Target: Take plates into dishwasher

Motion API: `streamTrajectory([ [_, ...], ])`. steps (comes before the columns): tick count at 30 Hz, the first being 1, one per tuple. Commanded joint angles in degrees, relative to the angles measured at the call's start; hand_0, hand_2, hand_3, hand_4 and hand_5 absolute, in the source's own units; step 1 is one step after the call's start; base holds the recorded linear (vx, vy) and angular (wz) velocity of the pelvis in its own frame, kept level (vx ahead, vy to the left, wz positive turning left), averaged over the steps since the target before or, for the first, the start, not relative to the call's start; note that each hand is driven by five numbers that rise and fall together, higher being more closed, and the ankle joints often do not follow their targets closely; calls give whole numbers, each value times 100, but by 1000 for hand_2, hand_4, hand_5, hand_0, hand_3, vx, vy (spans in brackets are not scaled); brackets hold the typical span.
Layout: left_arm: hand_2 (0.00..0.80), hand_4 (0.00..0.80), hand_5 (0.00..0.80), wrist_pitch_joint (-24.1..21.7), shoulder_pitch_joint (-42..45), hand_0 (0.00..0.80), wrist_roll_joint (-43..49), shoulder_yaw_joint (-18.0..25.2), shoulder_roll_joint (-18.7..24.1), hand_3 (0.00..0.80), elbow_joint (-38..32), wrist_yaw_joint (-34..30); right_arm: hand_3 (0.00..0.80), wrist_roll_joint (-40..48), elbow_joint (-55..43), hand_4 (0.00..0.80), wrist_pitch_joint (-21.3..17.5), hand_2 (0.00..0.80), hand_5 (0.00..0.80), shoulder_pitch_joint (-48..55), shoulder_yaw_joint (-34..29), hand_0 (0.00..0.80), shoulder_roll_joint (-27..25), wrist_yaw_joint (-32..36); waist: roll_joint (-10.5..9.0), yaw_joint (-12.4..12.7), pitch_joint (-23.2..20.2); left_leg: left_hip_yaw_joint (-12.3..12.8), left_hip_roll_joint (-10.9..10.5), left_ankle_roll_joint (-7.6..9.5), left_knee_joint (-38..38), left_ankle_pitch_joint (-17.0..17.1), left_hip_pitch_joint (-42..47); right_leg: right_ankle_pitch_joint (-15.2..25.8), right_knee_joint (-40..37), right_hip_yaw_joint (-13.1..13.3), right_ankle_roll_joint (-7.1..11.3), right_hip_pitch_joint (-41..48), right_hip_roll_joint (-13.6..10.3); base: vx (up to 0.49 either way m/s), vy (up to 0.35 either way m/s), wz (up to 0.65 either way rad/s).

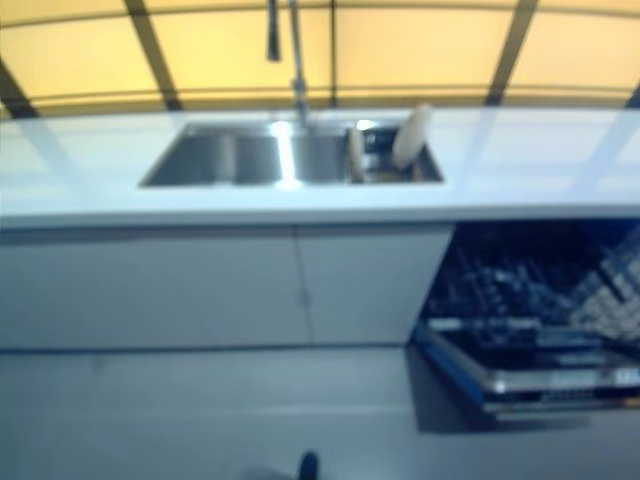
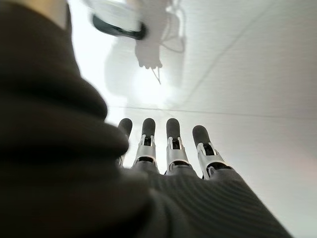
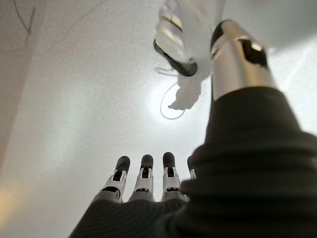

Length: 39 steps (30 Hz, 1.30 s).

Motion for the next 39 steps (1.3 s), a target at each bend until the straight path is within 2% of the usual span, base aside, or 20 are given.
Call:
streamTrajectory([
  [1, 0, 0, 0, -56, -375, 0, 111, -124, 93, 0, -21, 106, 0, 183, -187, 0, -155, 0, 0, -273, 165, 0, -237, -38, 52, 104, -162, -192, -120, 61, 359, -606, -723, 347, -376, -433, 247, 596, -154, 48, -44, -36],
  [6, 0, 0, 0, -6, -476, 0, 456, -236, 81, 0, -136, -48, 0, 337, -239, 0, -13, 0, 0, -285, 176, 0, -282, -48, 32, 121, -181, -108, -48, 12, 666, -699, -1071, 471, -771, -452, 244, 604, -154, 100, -28, 0],
  [8, 0, 0, 0, 20, -441, 0, 379, -220, 26, 0, -108, -61, 0, 564, -183, 0, 77, 0, 0, -238, 79, 0, -297, -182, 16, 96, -213, -142, -78, 83, 700, -804, -1002, 475, -669, -412, 284, 629, -160, 226, 64, 8],
  [10, 0, 0, 0, 34, -440, 0, 556, -208, 30, 0, -35, -94, 0, 729, -79, 0, 141, 0, 0, -203, -115, 0, -281, -288, -22, 53, -301, -244, -195, 228, 602, -899, -799, 548, -342, -377, 401, 671, -226, 299, 135, 11],
  [11, 0, 0, 0, 85, -460, 0, 619, -233, 60, 0, -7, -167, 0, 767, -26, 0, 173, 0, 0, -195, -202, 0, -269, -310, -47, 24, -354, -282, -278, 316, 530, -930, -679, 742, -19, -368, 518, 618, -306, 326, 206, 23],
  [13, 0, 0, 0, 163, -486, 0, 783, -266, 90, 0, 27, -241, 0, 751, 28, 0, 201, 0, 0, -180, -335, 0, -292, -318, -26, -42, -400, -323, -433, 472, 270, -943, -288, 1409, 1224, -371, 659, 169, -668, 316, 299, 35],
  [14, 0, 0, 0, 112, -497, 0, 804, -351, 117, 0, 93, -228, 0, 685, 19, 0, 130, 0, 0, -120, -399, 0, -323, -315, -56, -120, -384, -332, -627, 621, 243, -1053, -140, 1811, 2685, -319, 728, -353, -1069, 246, 349, 23],
  [15, 0, 0, 0, 84, -464, 0, 827, -327, 139, 0, 121, -245, 0, 611, 8, 0, 35, 0, 0, -60, -434, 0, -357, -304, -22, -176, -319, -271, -672, 675, 226, -1096, 28, 2064, 3408, -81, 771, -887, -1161, 219, 301, 9],
  [17, 0, 0, 0, 130, -415, 0, 858, -305, 179, 0, 135, -300, 0, 622, 24, 0, -135, 0, 0, -3, -410, 0, -437, -328, 118, -336, -194, -170, -596, 672, 212, -1068, 267, 2038, 3904, 334, 663, -1934, -760, 109, 164, 7],
  [18, 0, 0, 0, 153, -411, 0, 794, -345, 208, 0, 134, -296, 0, 668, 48, 0, -215, 0, 0, 2, -357, 0, -472, -323, 223, -357, -145, -125, -503, 631, 212, -1025, 308, 1893, 3618, 335, 596, -2288, -603, 130, 64, 4],
  [20, 0, 0, 0, 148, -450, 0, 750, -409, 250, 0, 192, -330, 0, 608, 96, 0, -331, 0, 0, -38, -268, 0, -489, -311, 394, -345, -101, -132, -297, 529, 174, -1028, 494, 1715, 1958, 117, 587, -2094, -390, 203, -71, -4],
  [21, 0, 0, 0, 150, -511, 0, 786, -403, 252, 0, 231, -396, 0, 533, 115, 0, -403, 0, 0, -82, -238, 0, -496, -289, 450, -330, -100, -130, -240, 494, 199, -1008, 502, 1932, 763, 68, 587, -1979, -231, 223, -171, -12],
  [23, 0, 0, 0, 137, -599, 0, 889, -341, 201, 0, 278, -419, 0, 499, 139, 0, -374, 0, 0, -150, -230, 0, -477, -223, 452, -317, -132, -251, -279, 472, 324, -1131, 576, 2213, -839, 370, 672, -1842, 33, 265, -186, -9],
  [24, 0, 0, 0, 118, -602, 0, 861, -331, 182, 0, 272, -393, 0, 472, 154, 0, -344, 0, 0, -194, -232, 0, -458, -221, 440, -308, -157, -292, -313, 503, 497, -1252, 556, 2137, -847, 474, 627, -1877, 91, 310, -165, -2],
  [25, 0, 0, 0, 98, -591, 0, 847, -324, 157, 0, 267, -376, 0, 406, 139, 0, -297, 0, 0, -222, -222, 0, -428, -261, 394, -300, -184, -283, -334, 577, 768, -1524, 537, 1993, -772, 404, 586, -1686, 48, 340, -158, 4],
  [27, 0, 0, 0, 63, -503, 0, 897, -231, 67, 0, 292, -353, 0, 155, 140, 0, -225, 0, 0, -244, -164, 0, -366, -296, 363, -302, -287, -246, -301, 544, 937, -1674, 651, 1956, -662, 374, 576, -1453, 43, 350, -149, 26],
  [28, 0, 0, 0, 23, -448, 0, 1185, -193, 0, 0, 254, -650, 0, 258, 101, 0, -217, 0, 0, -255, -58, 0, -341, -376, 350, -278, -332, -207, -226, 521, 913, -1748, 820, 1836, -537, 307, 567, -1319, 40, 317, -123, 25],
  [30, 0, 0, 0, -129, -400, 0, 1428, -299, -20, 0, 250, -597, 0, 360, 18, 0, -244, 0, 0, -301, -90, 0, -351, -271, 329, -253, -363, -113, -144, 491, 701, -1749, 1060, 1789, -723, 180, 579, -1045, 19, 289, -102, 20],
  [35, 0, 0, 0, 7, -339, 0, 1241, -326, 27, 0, 238, -563, 0, 481, 1, 0, -192, 0, 0, -268, -59, 0, -335, -339, 325, -267, -408, -89, -108, 419, 173, -1599, 1235, 1854, -1150, 152, 654, -814, 16, 176, -46, 5],
  [39, 0, 0, 0, -25, -281, 0, 1212, -376, 29, 0, 296, -565, 0, 517, 63, 0, -208, 0, 0, -271, -84, 0, -302, -414, 386, -296, -391, -87, -114, 441, -19, -1506, 1193, 1753, -1057, 166, 666, -869, 21, 129, -7, -4],
])
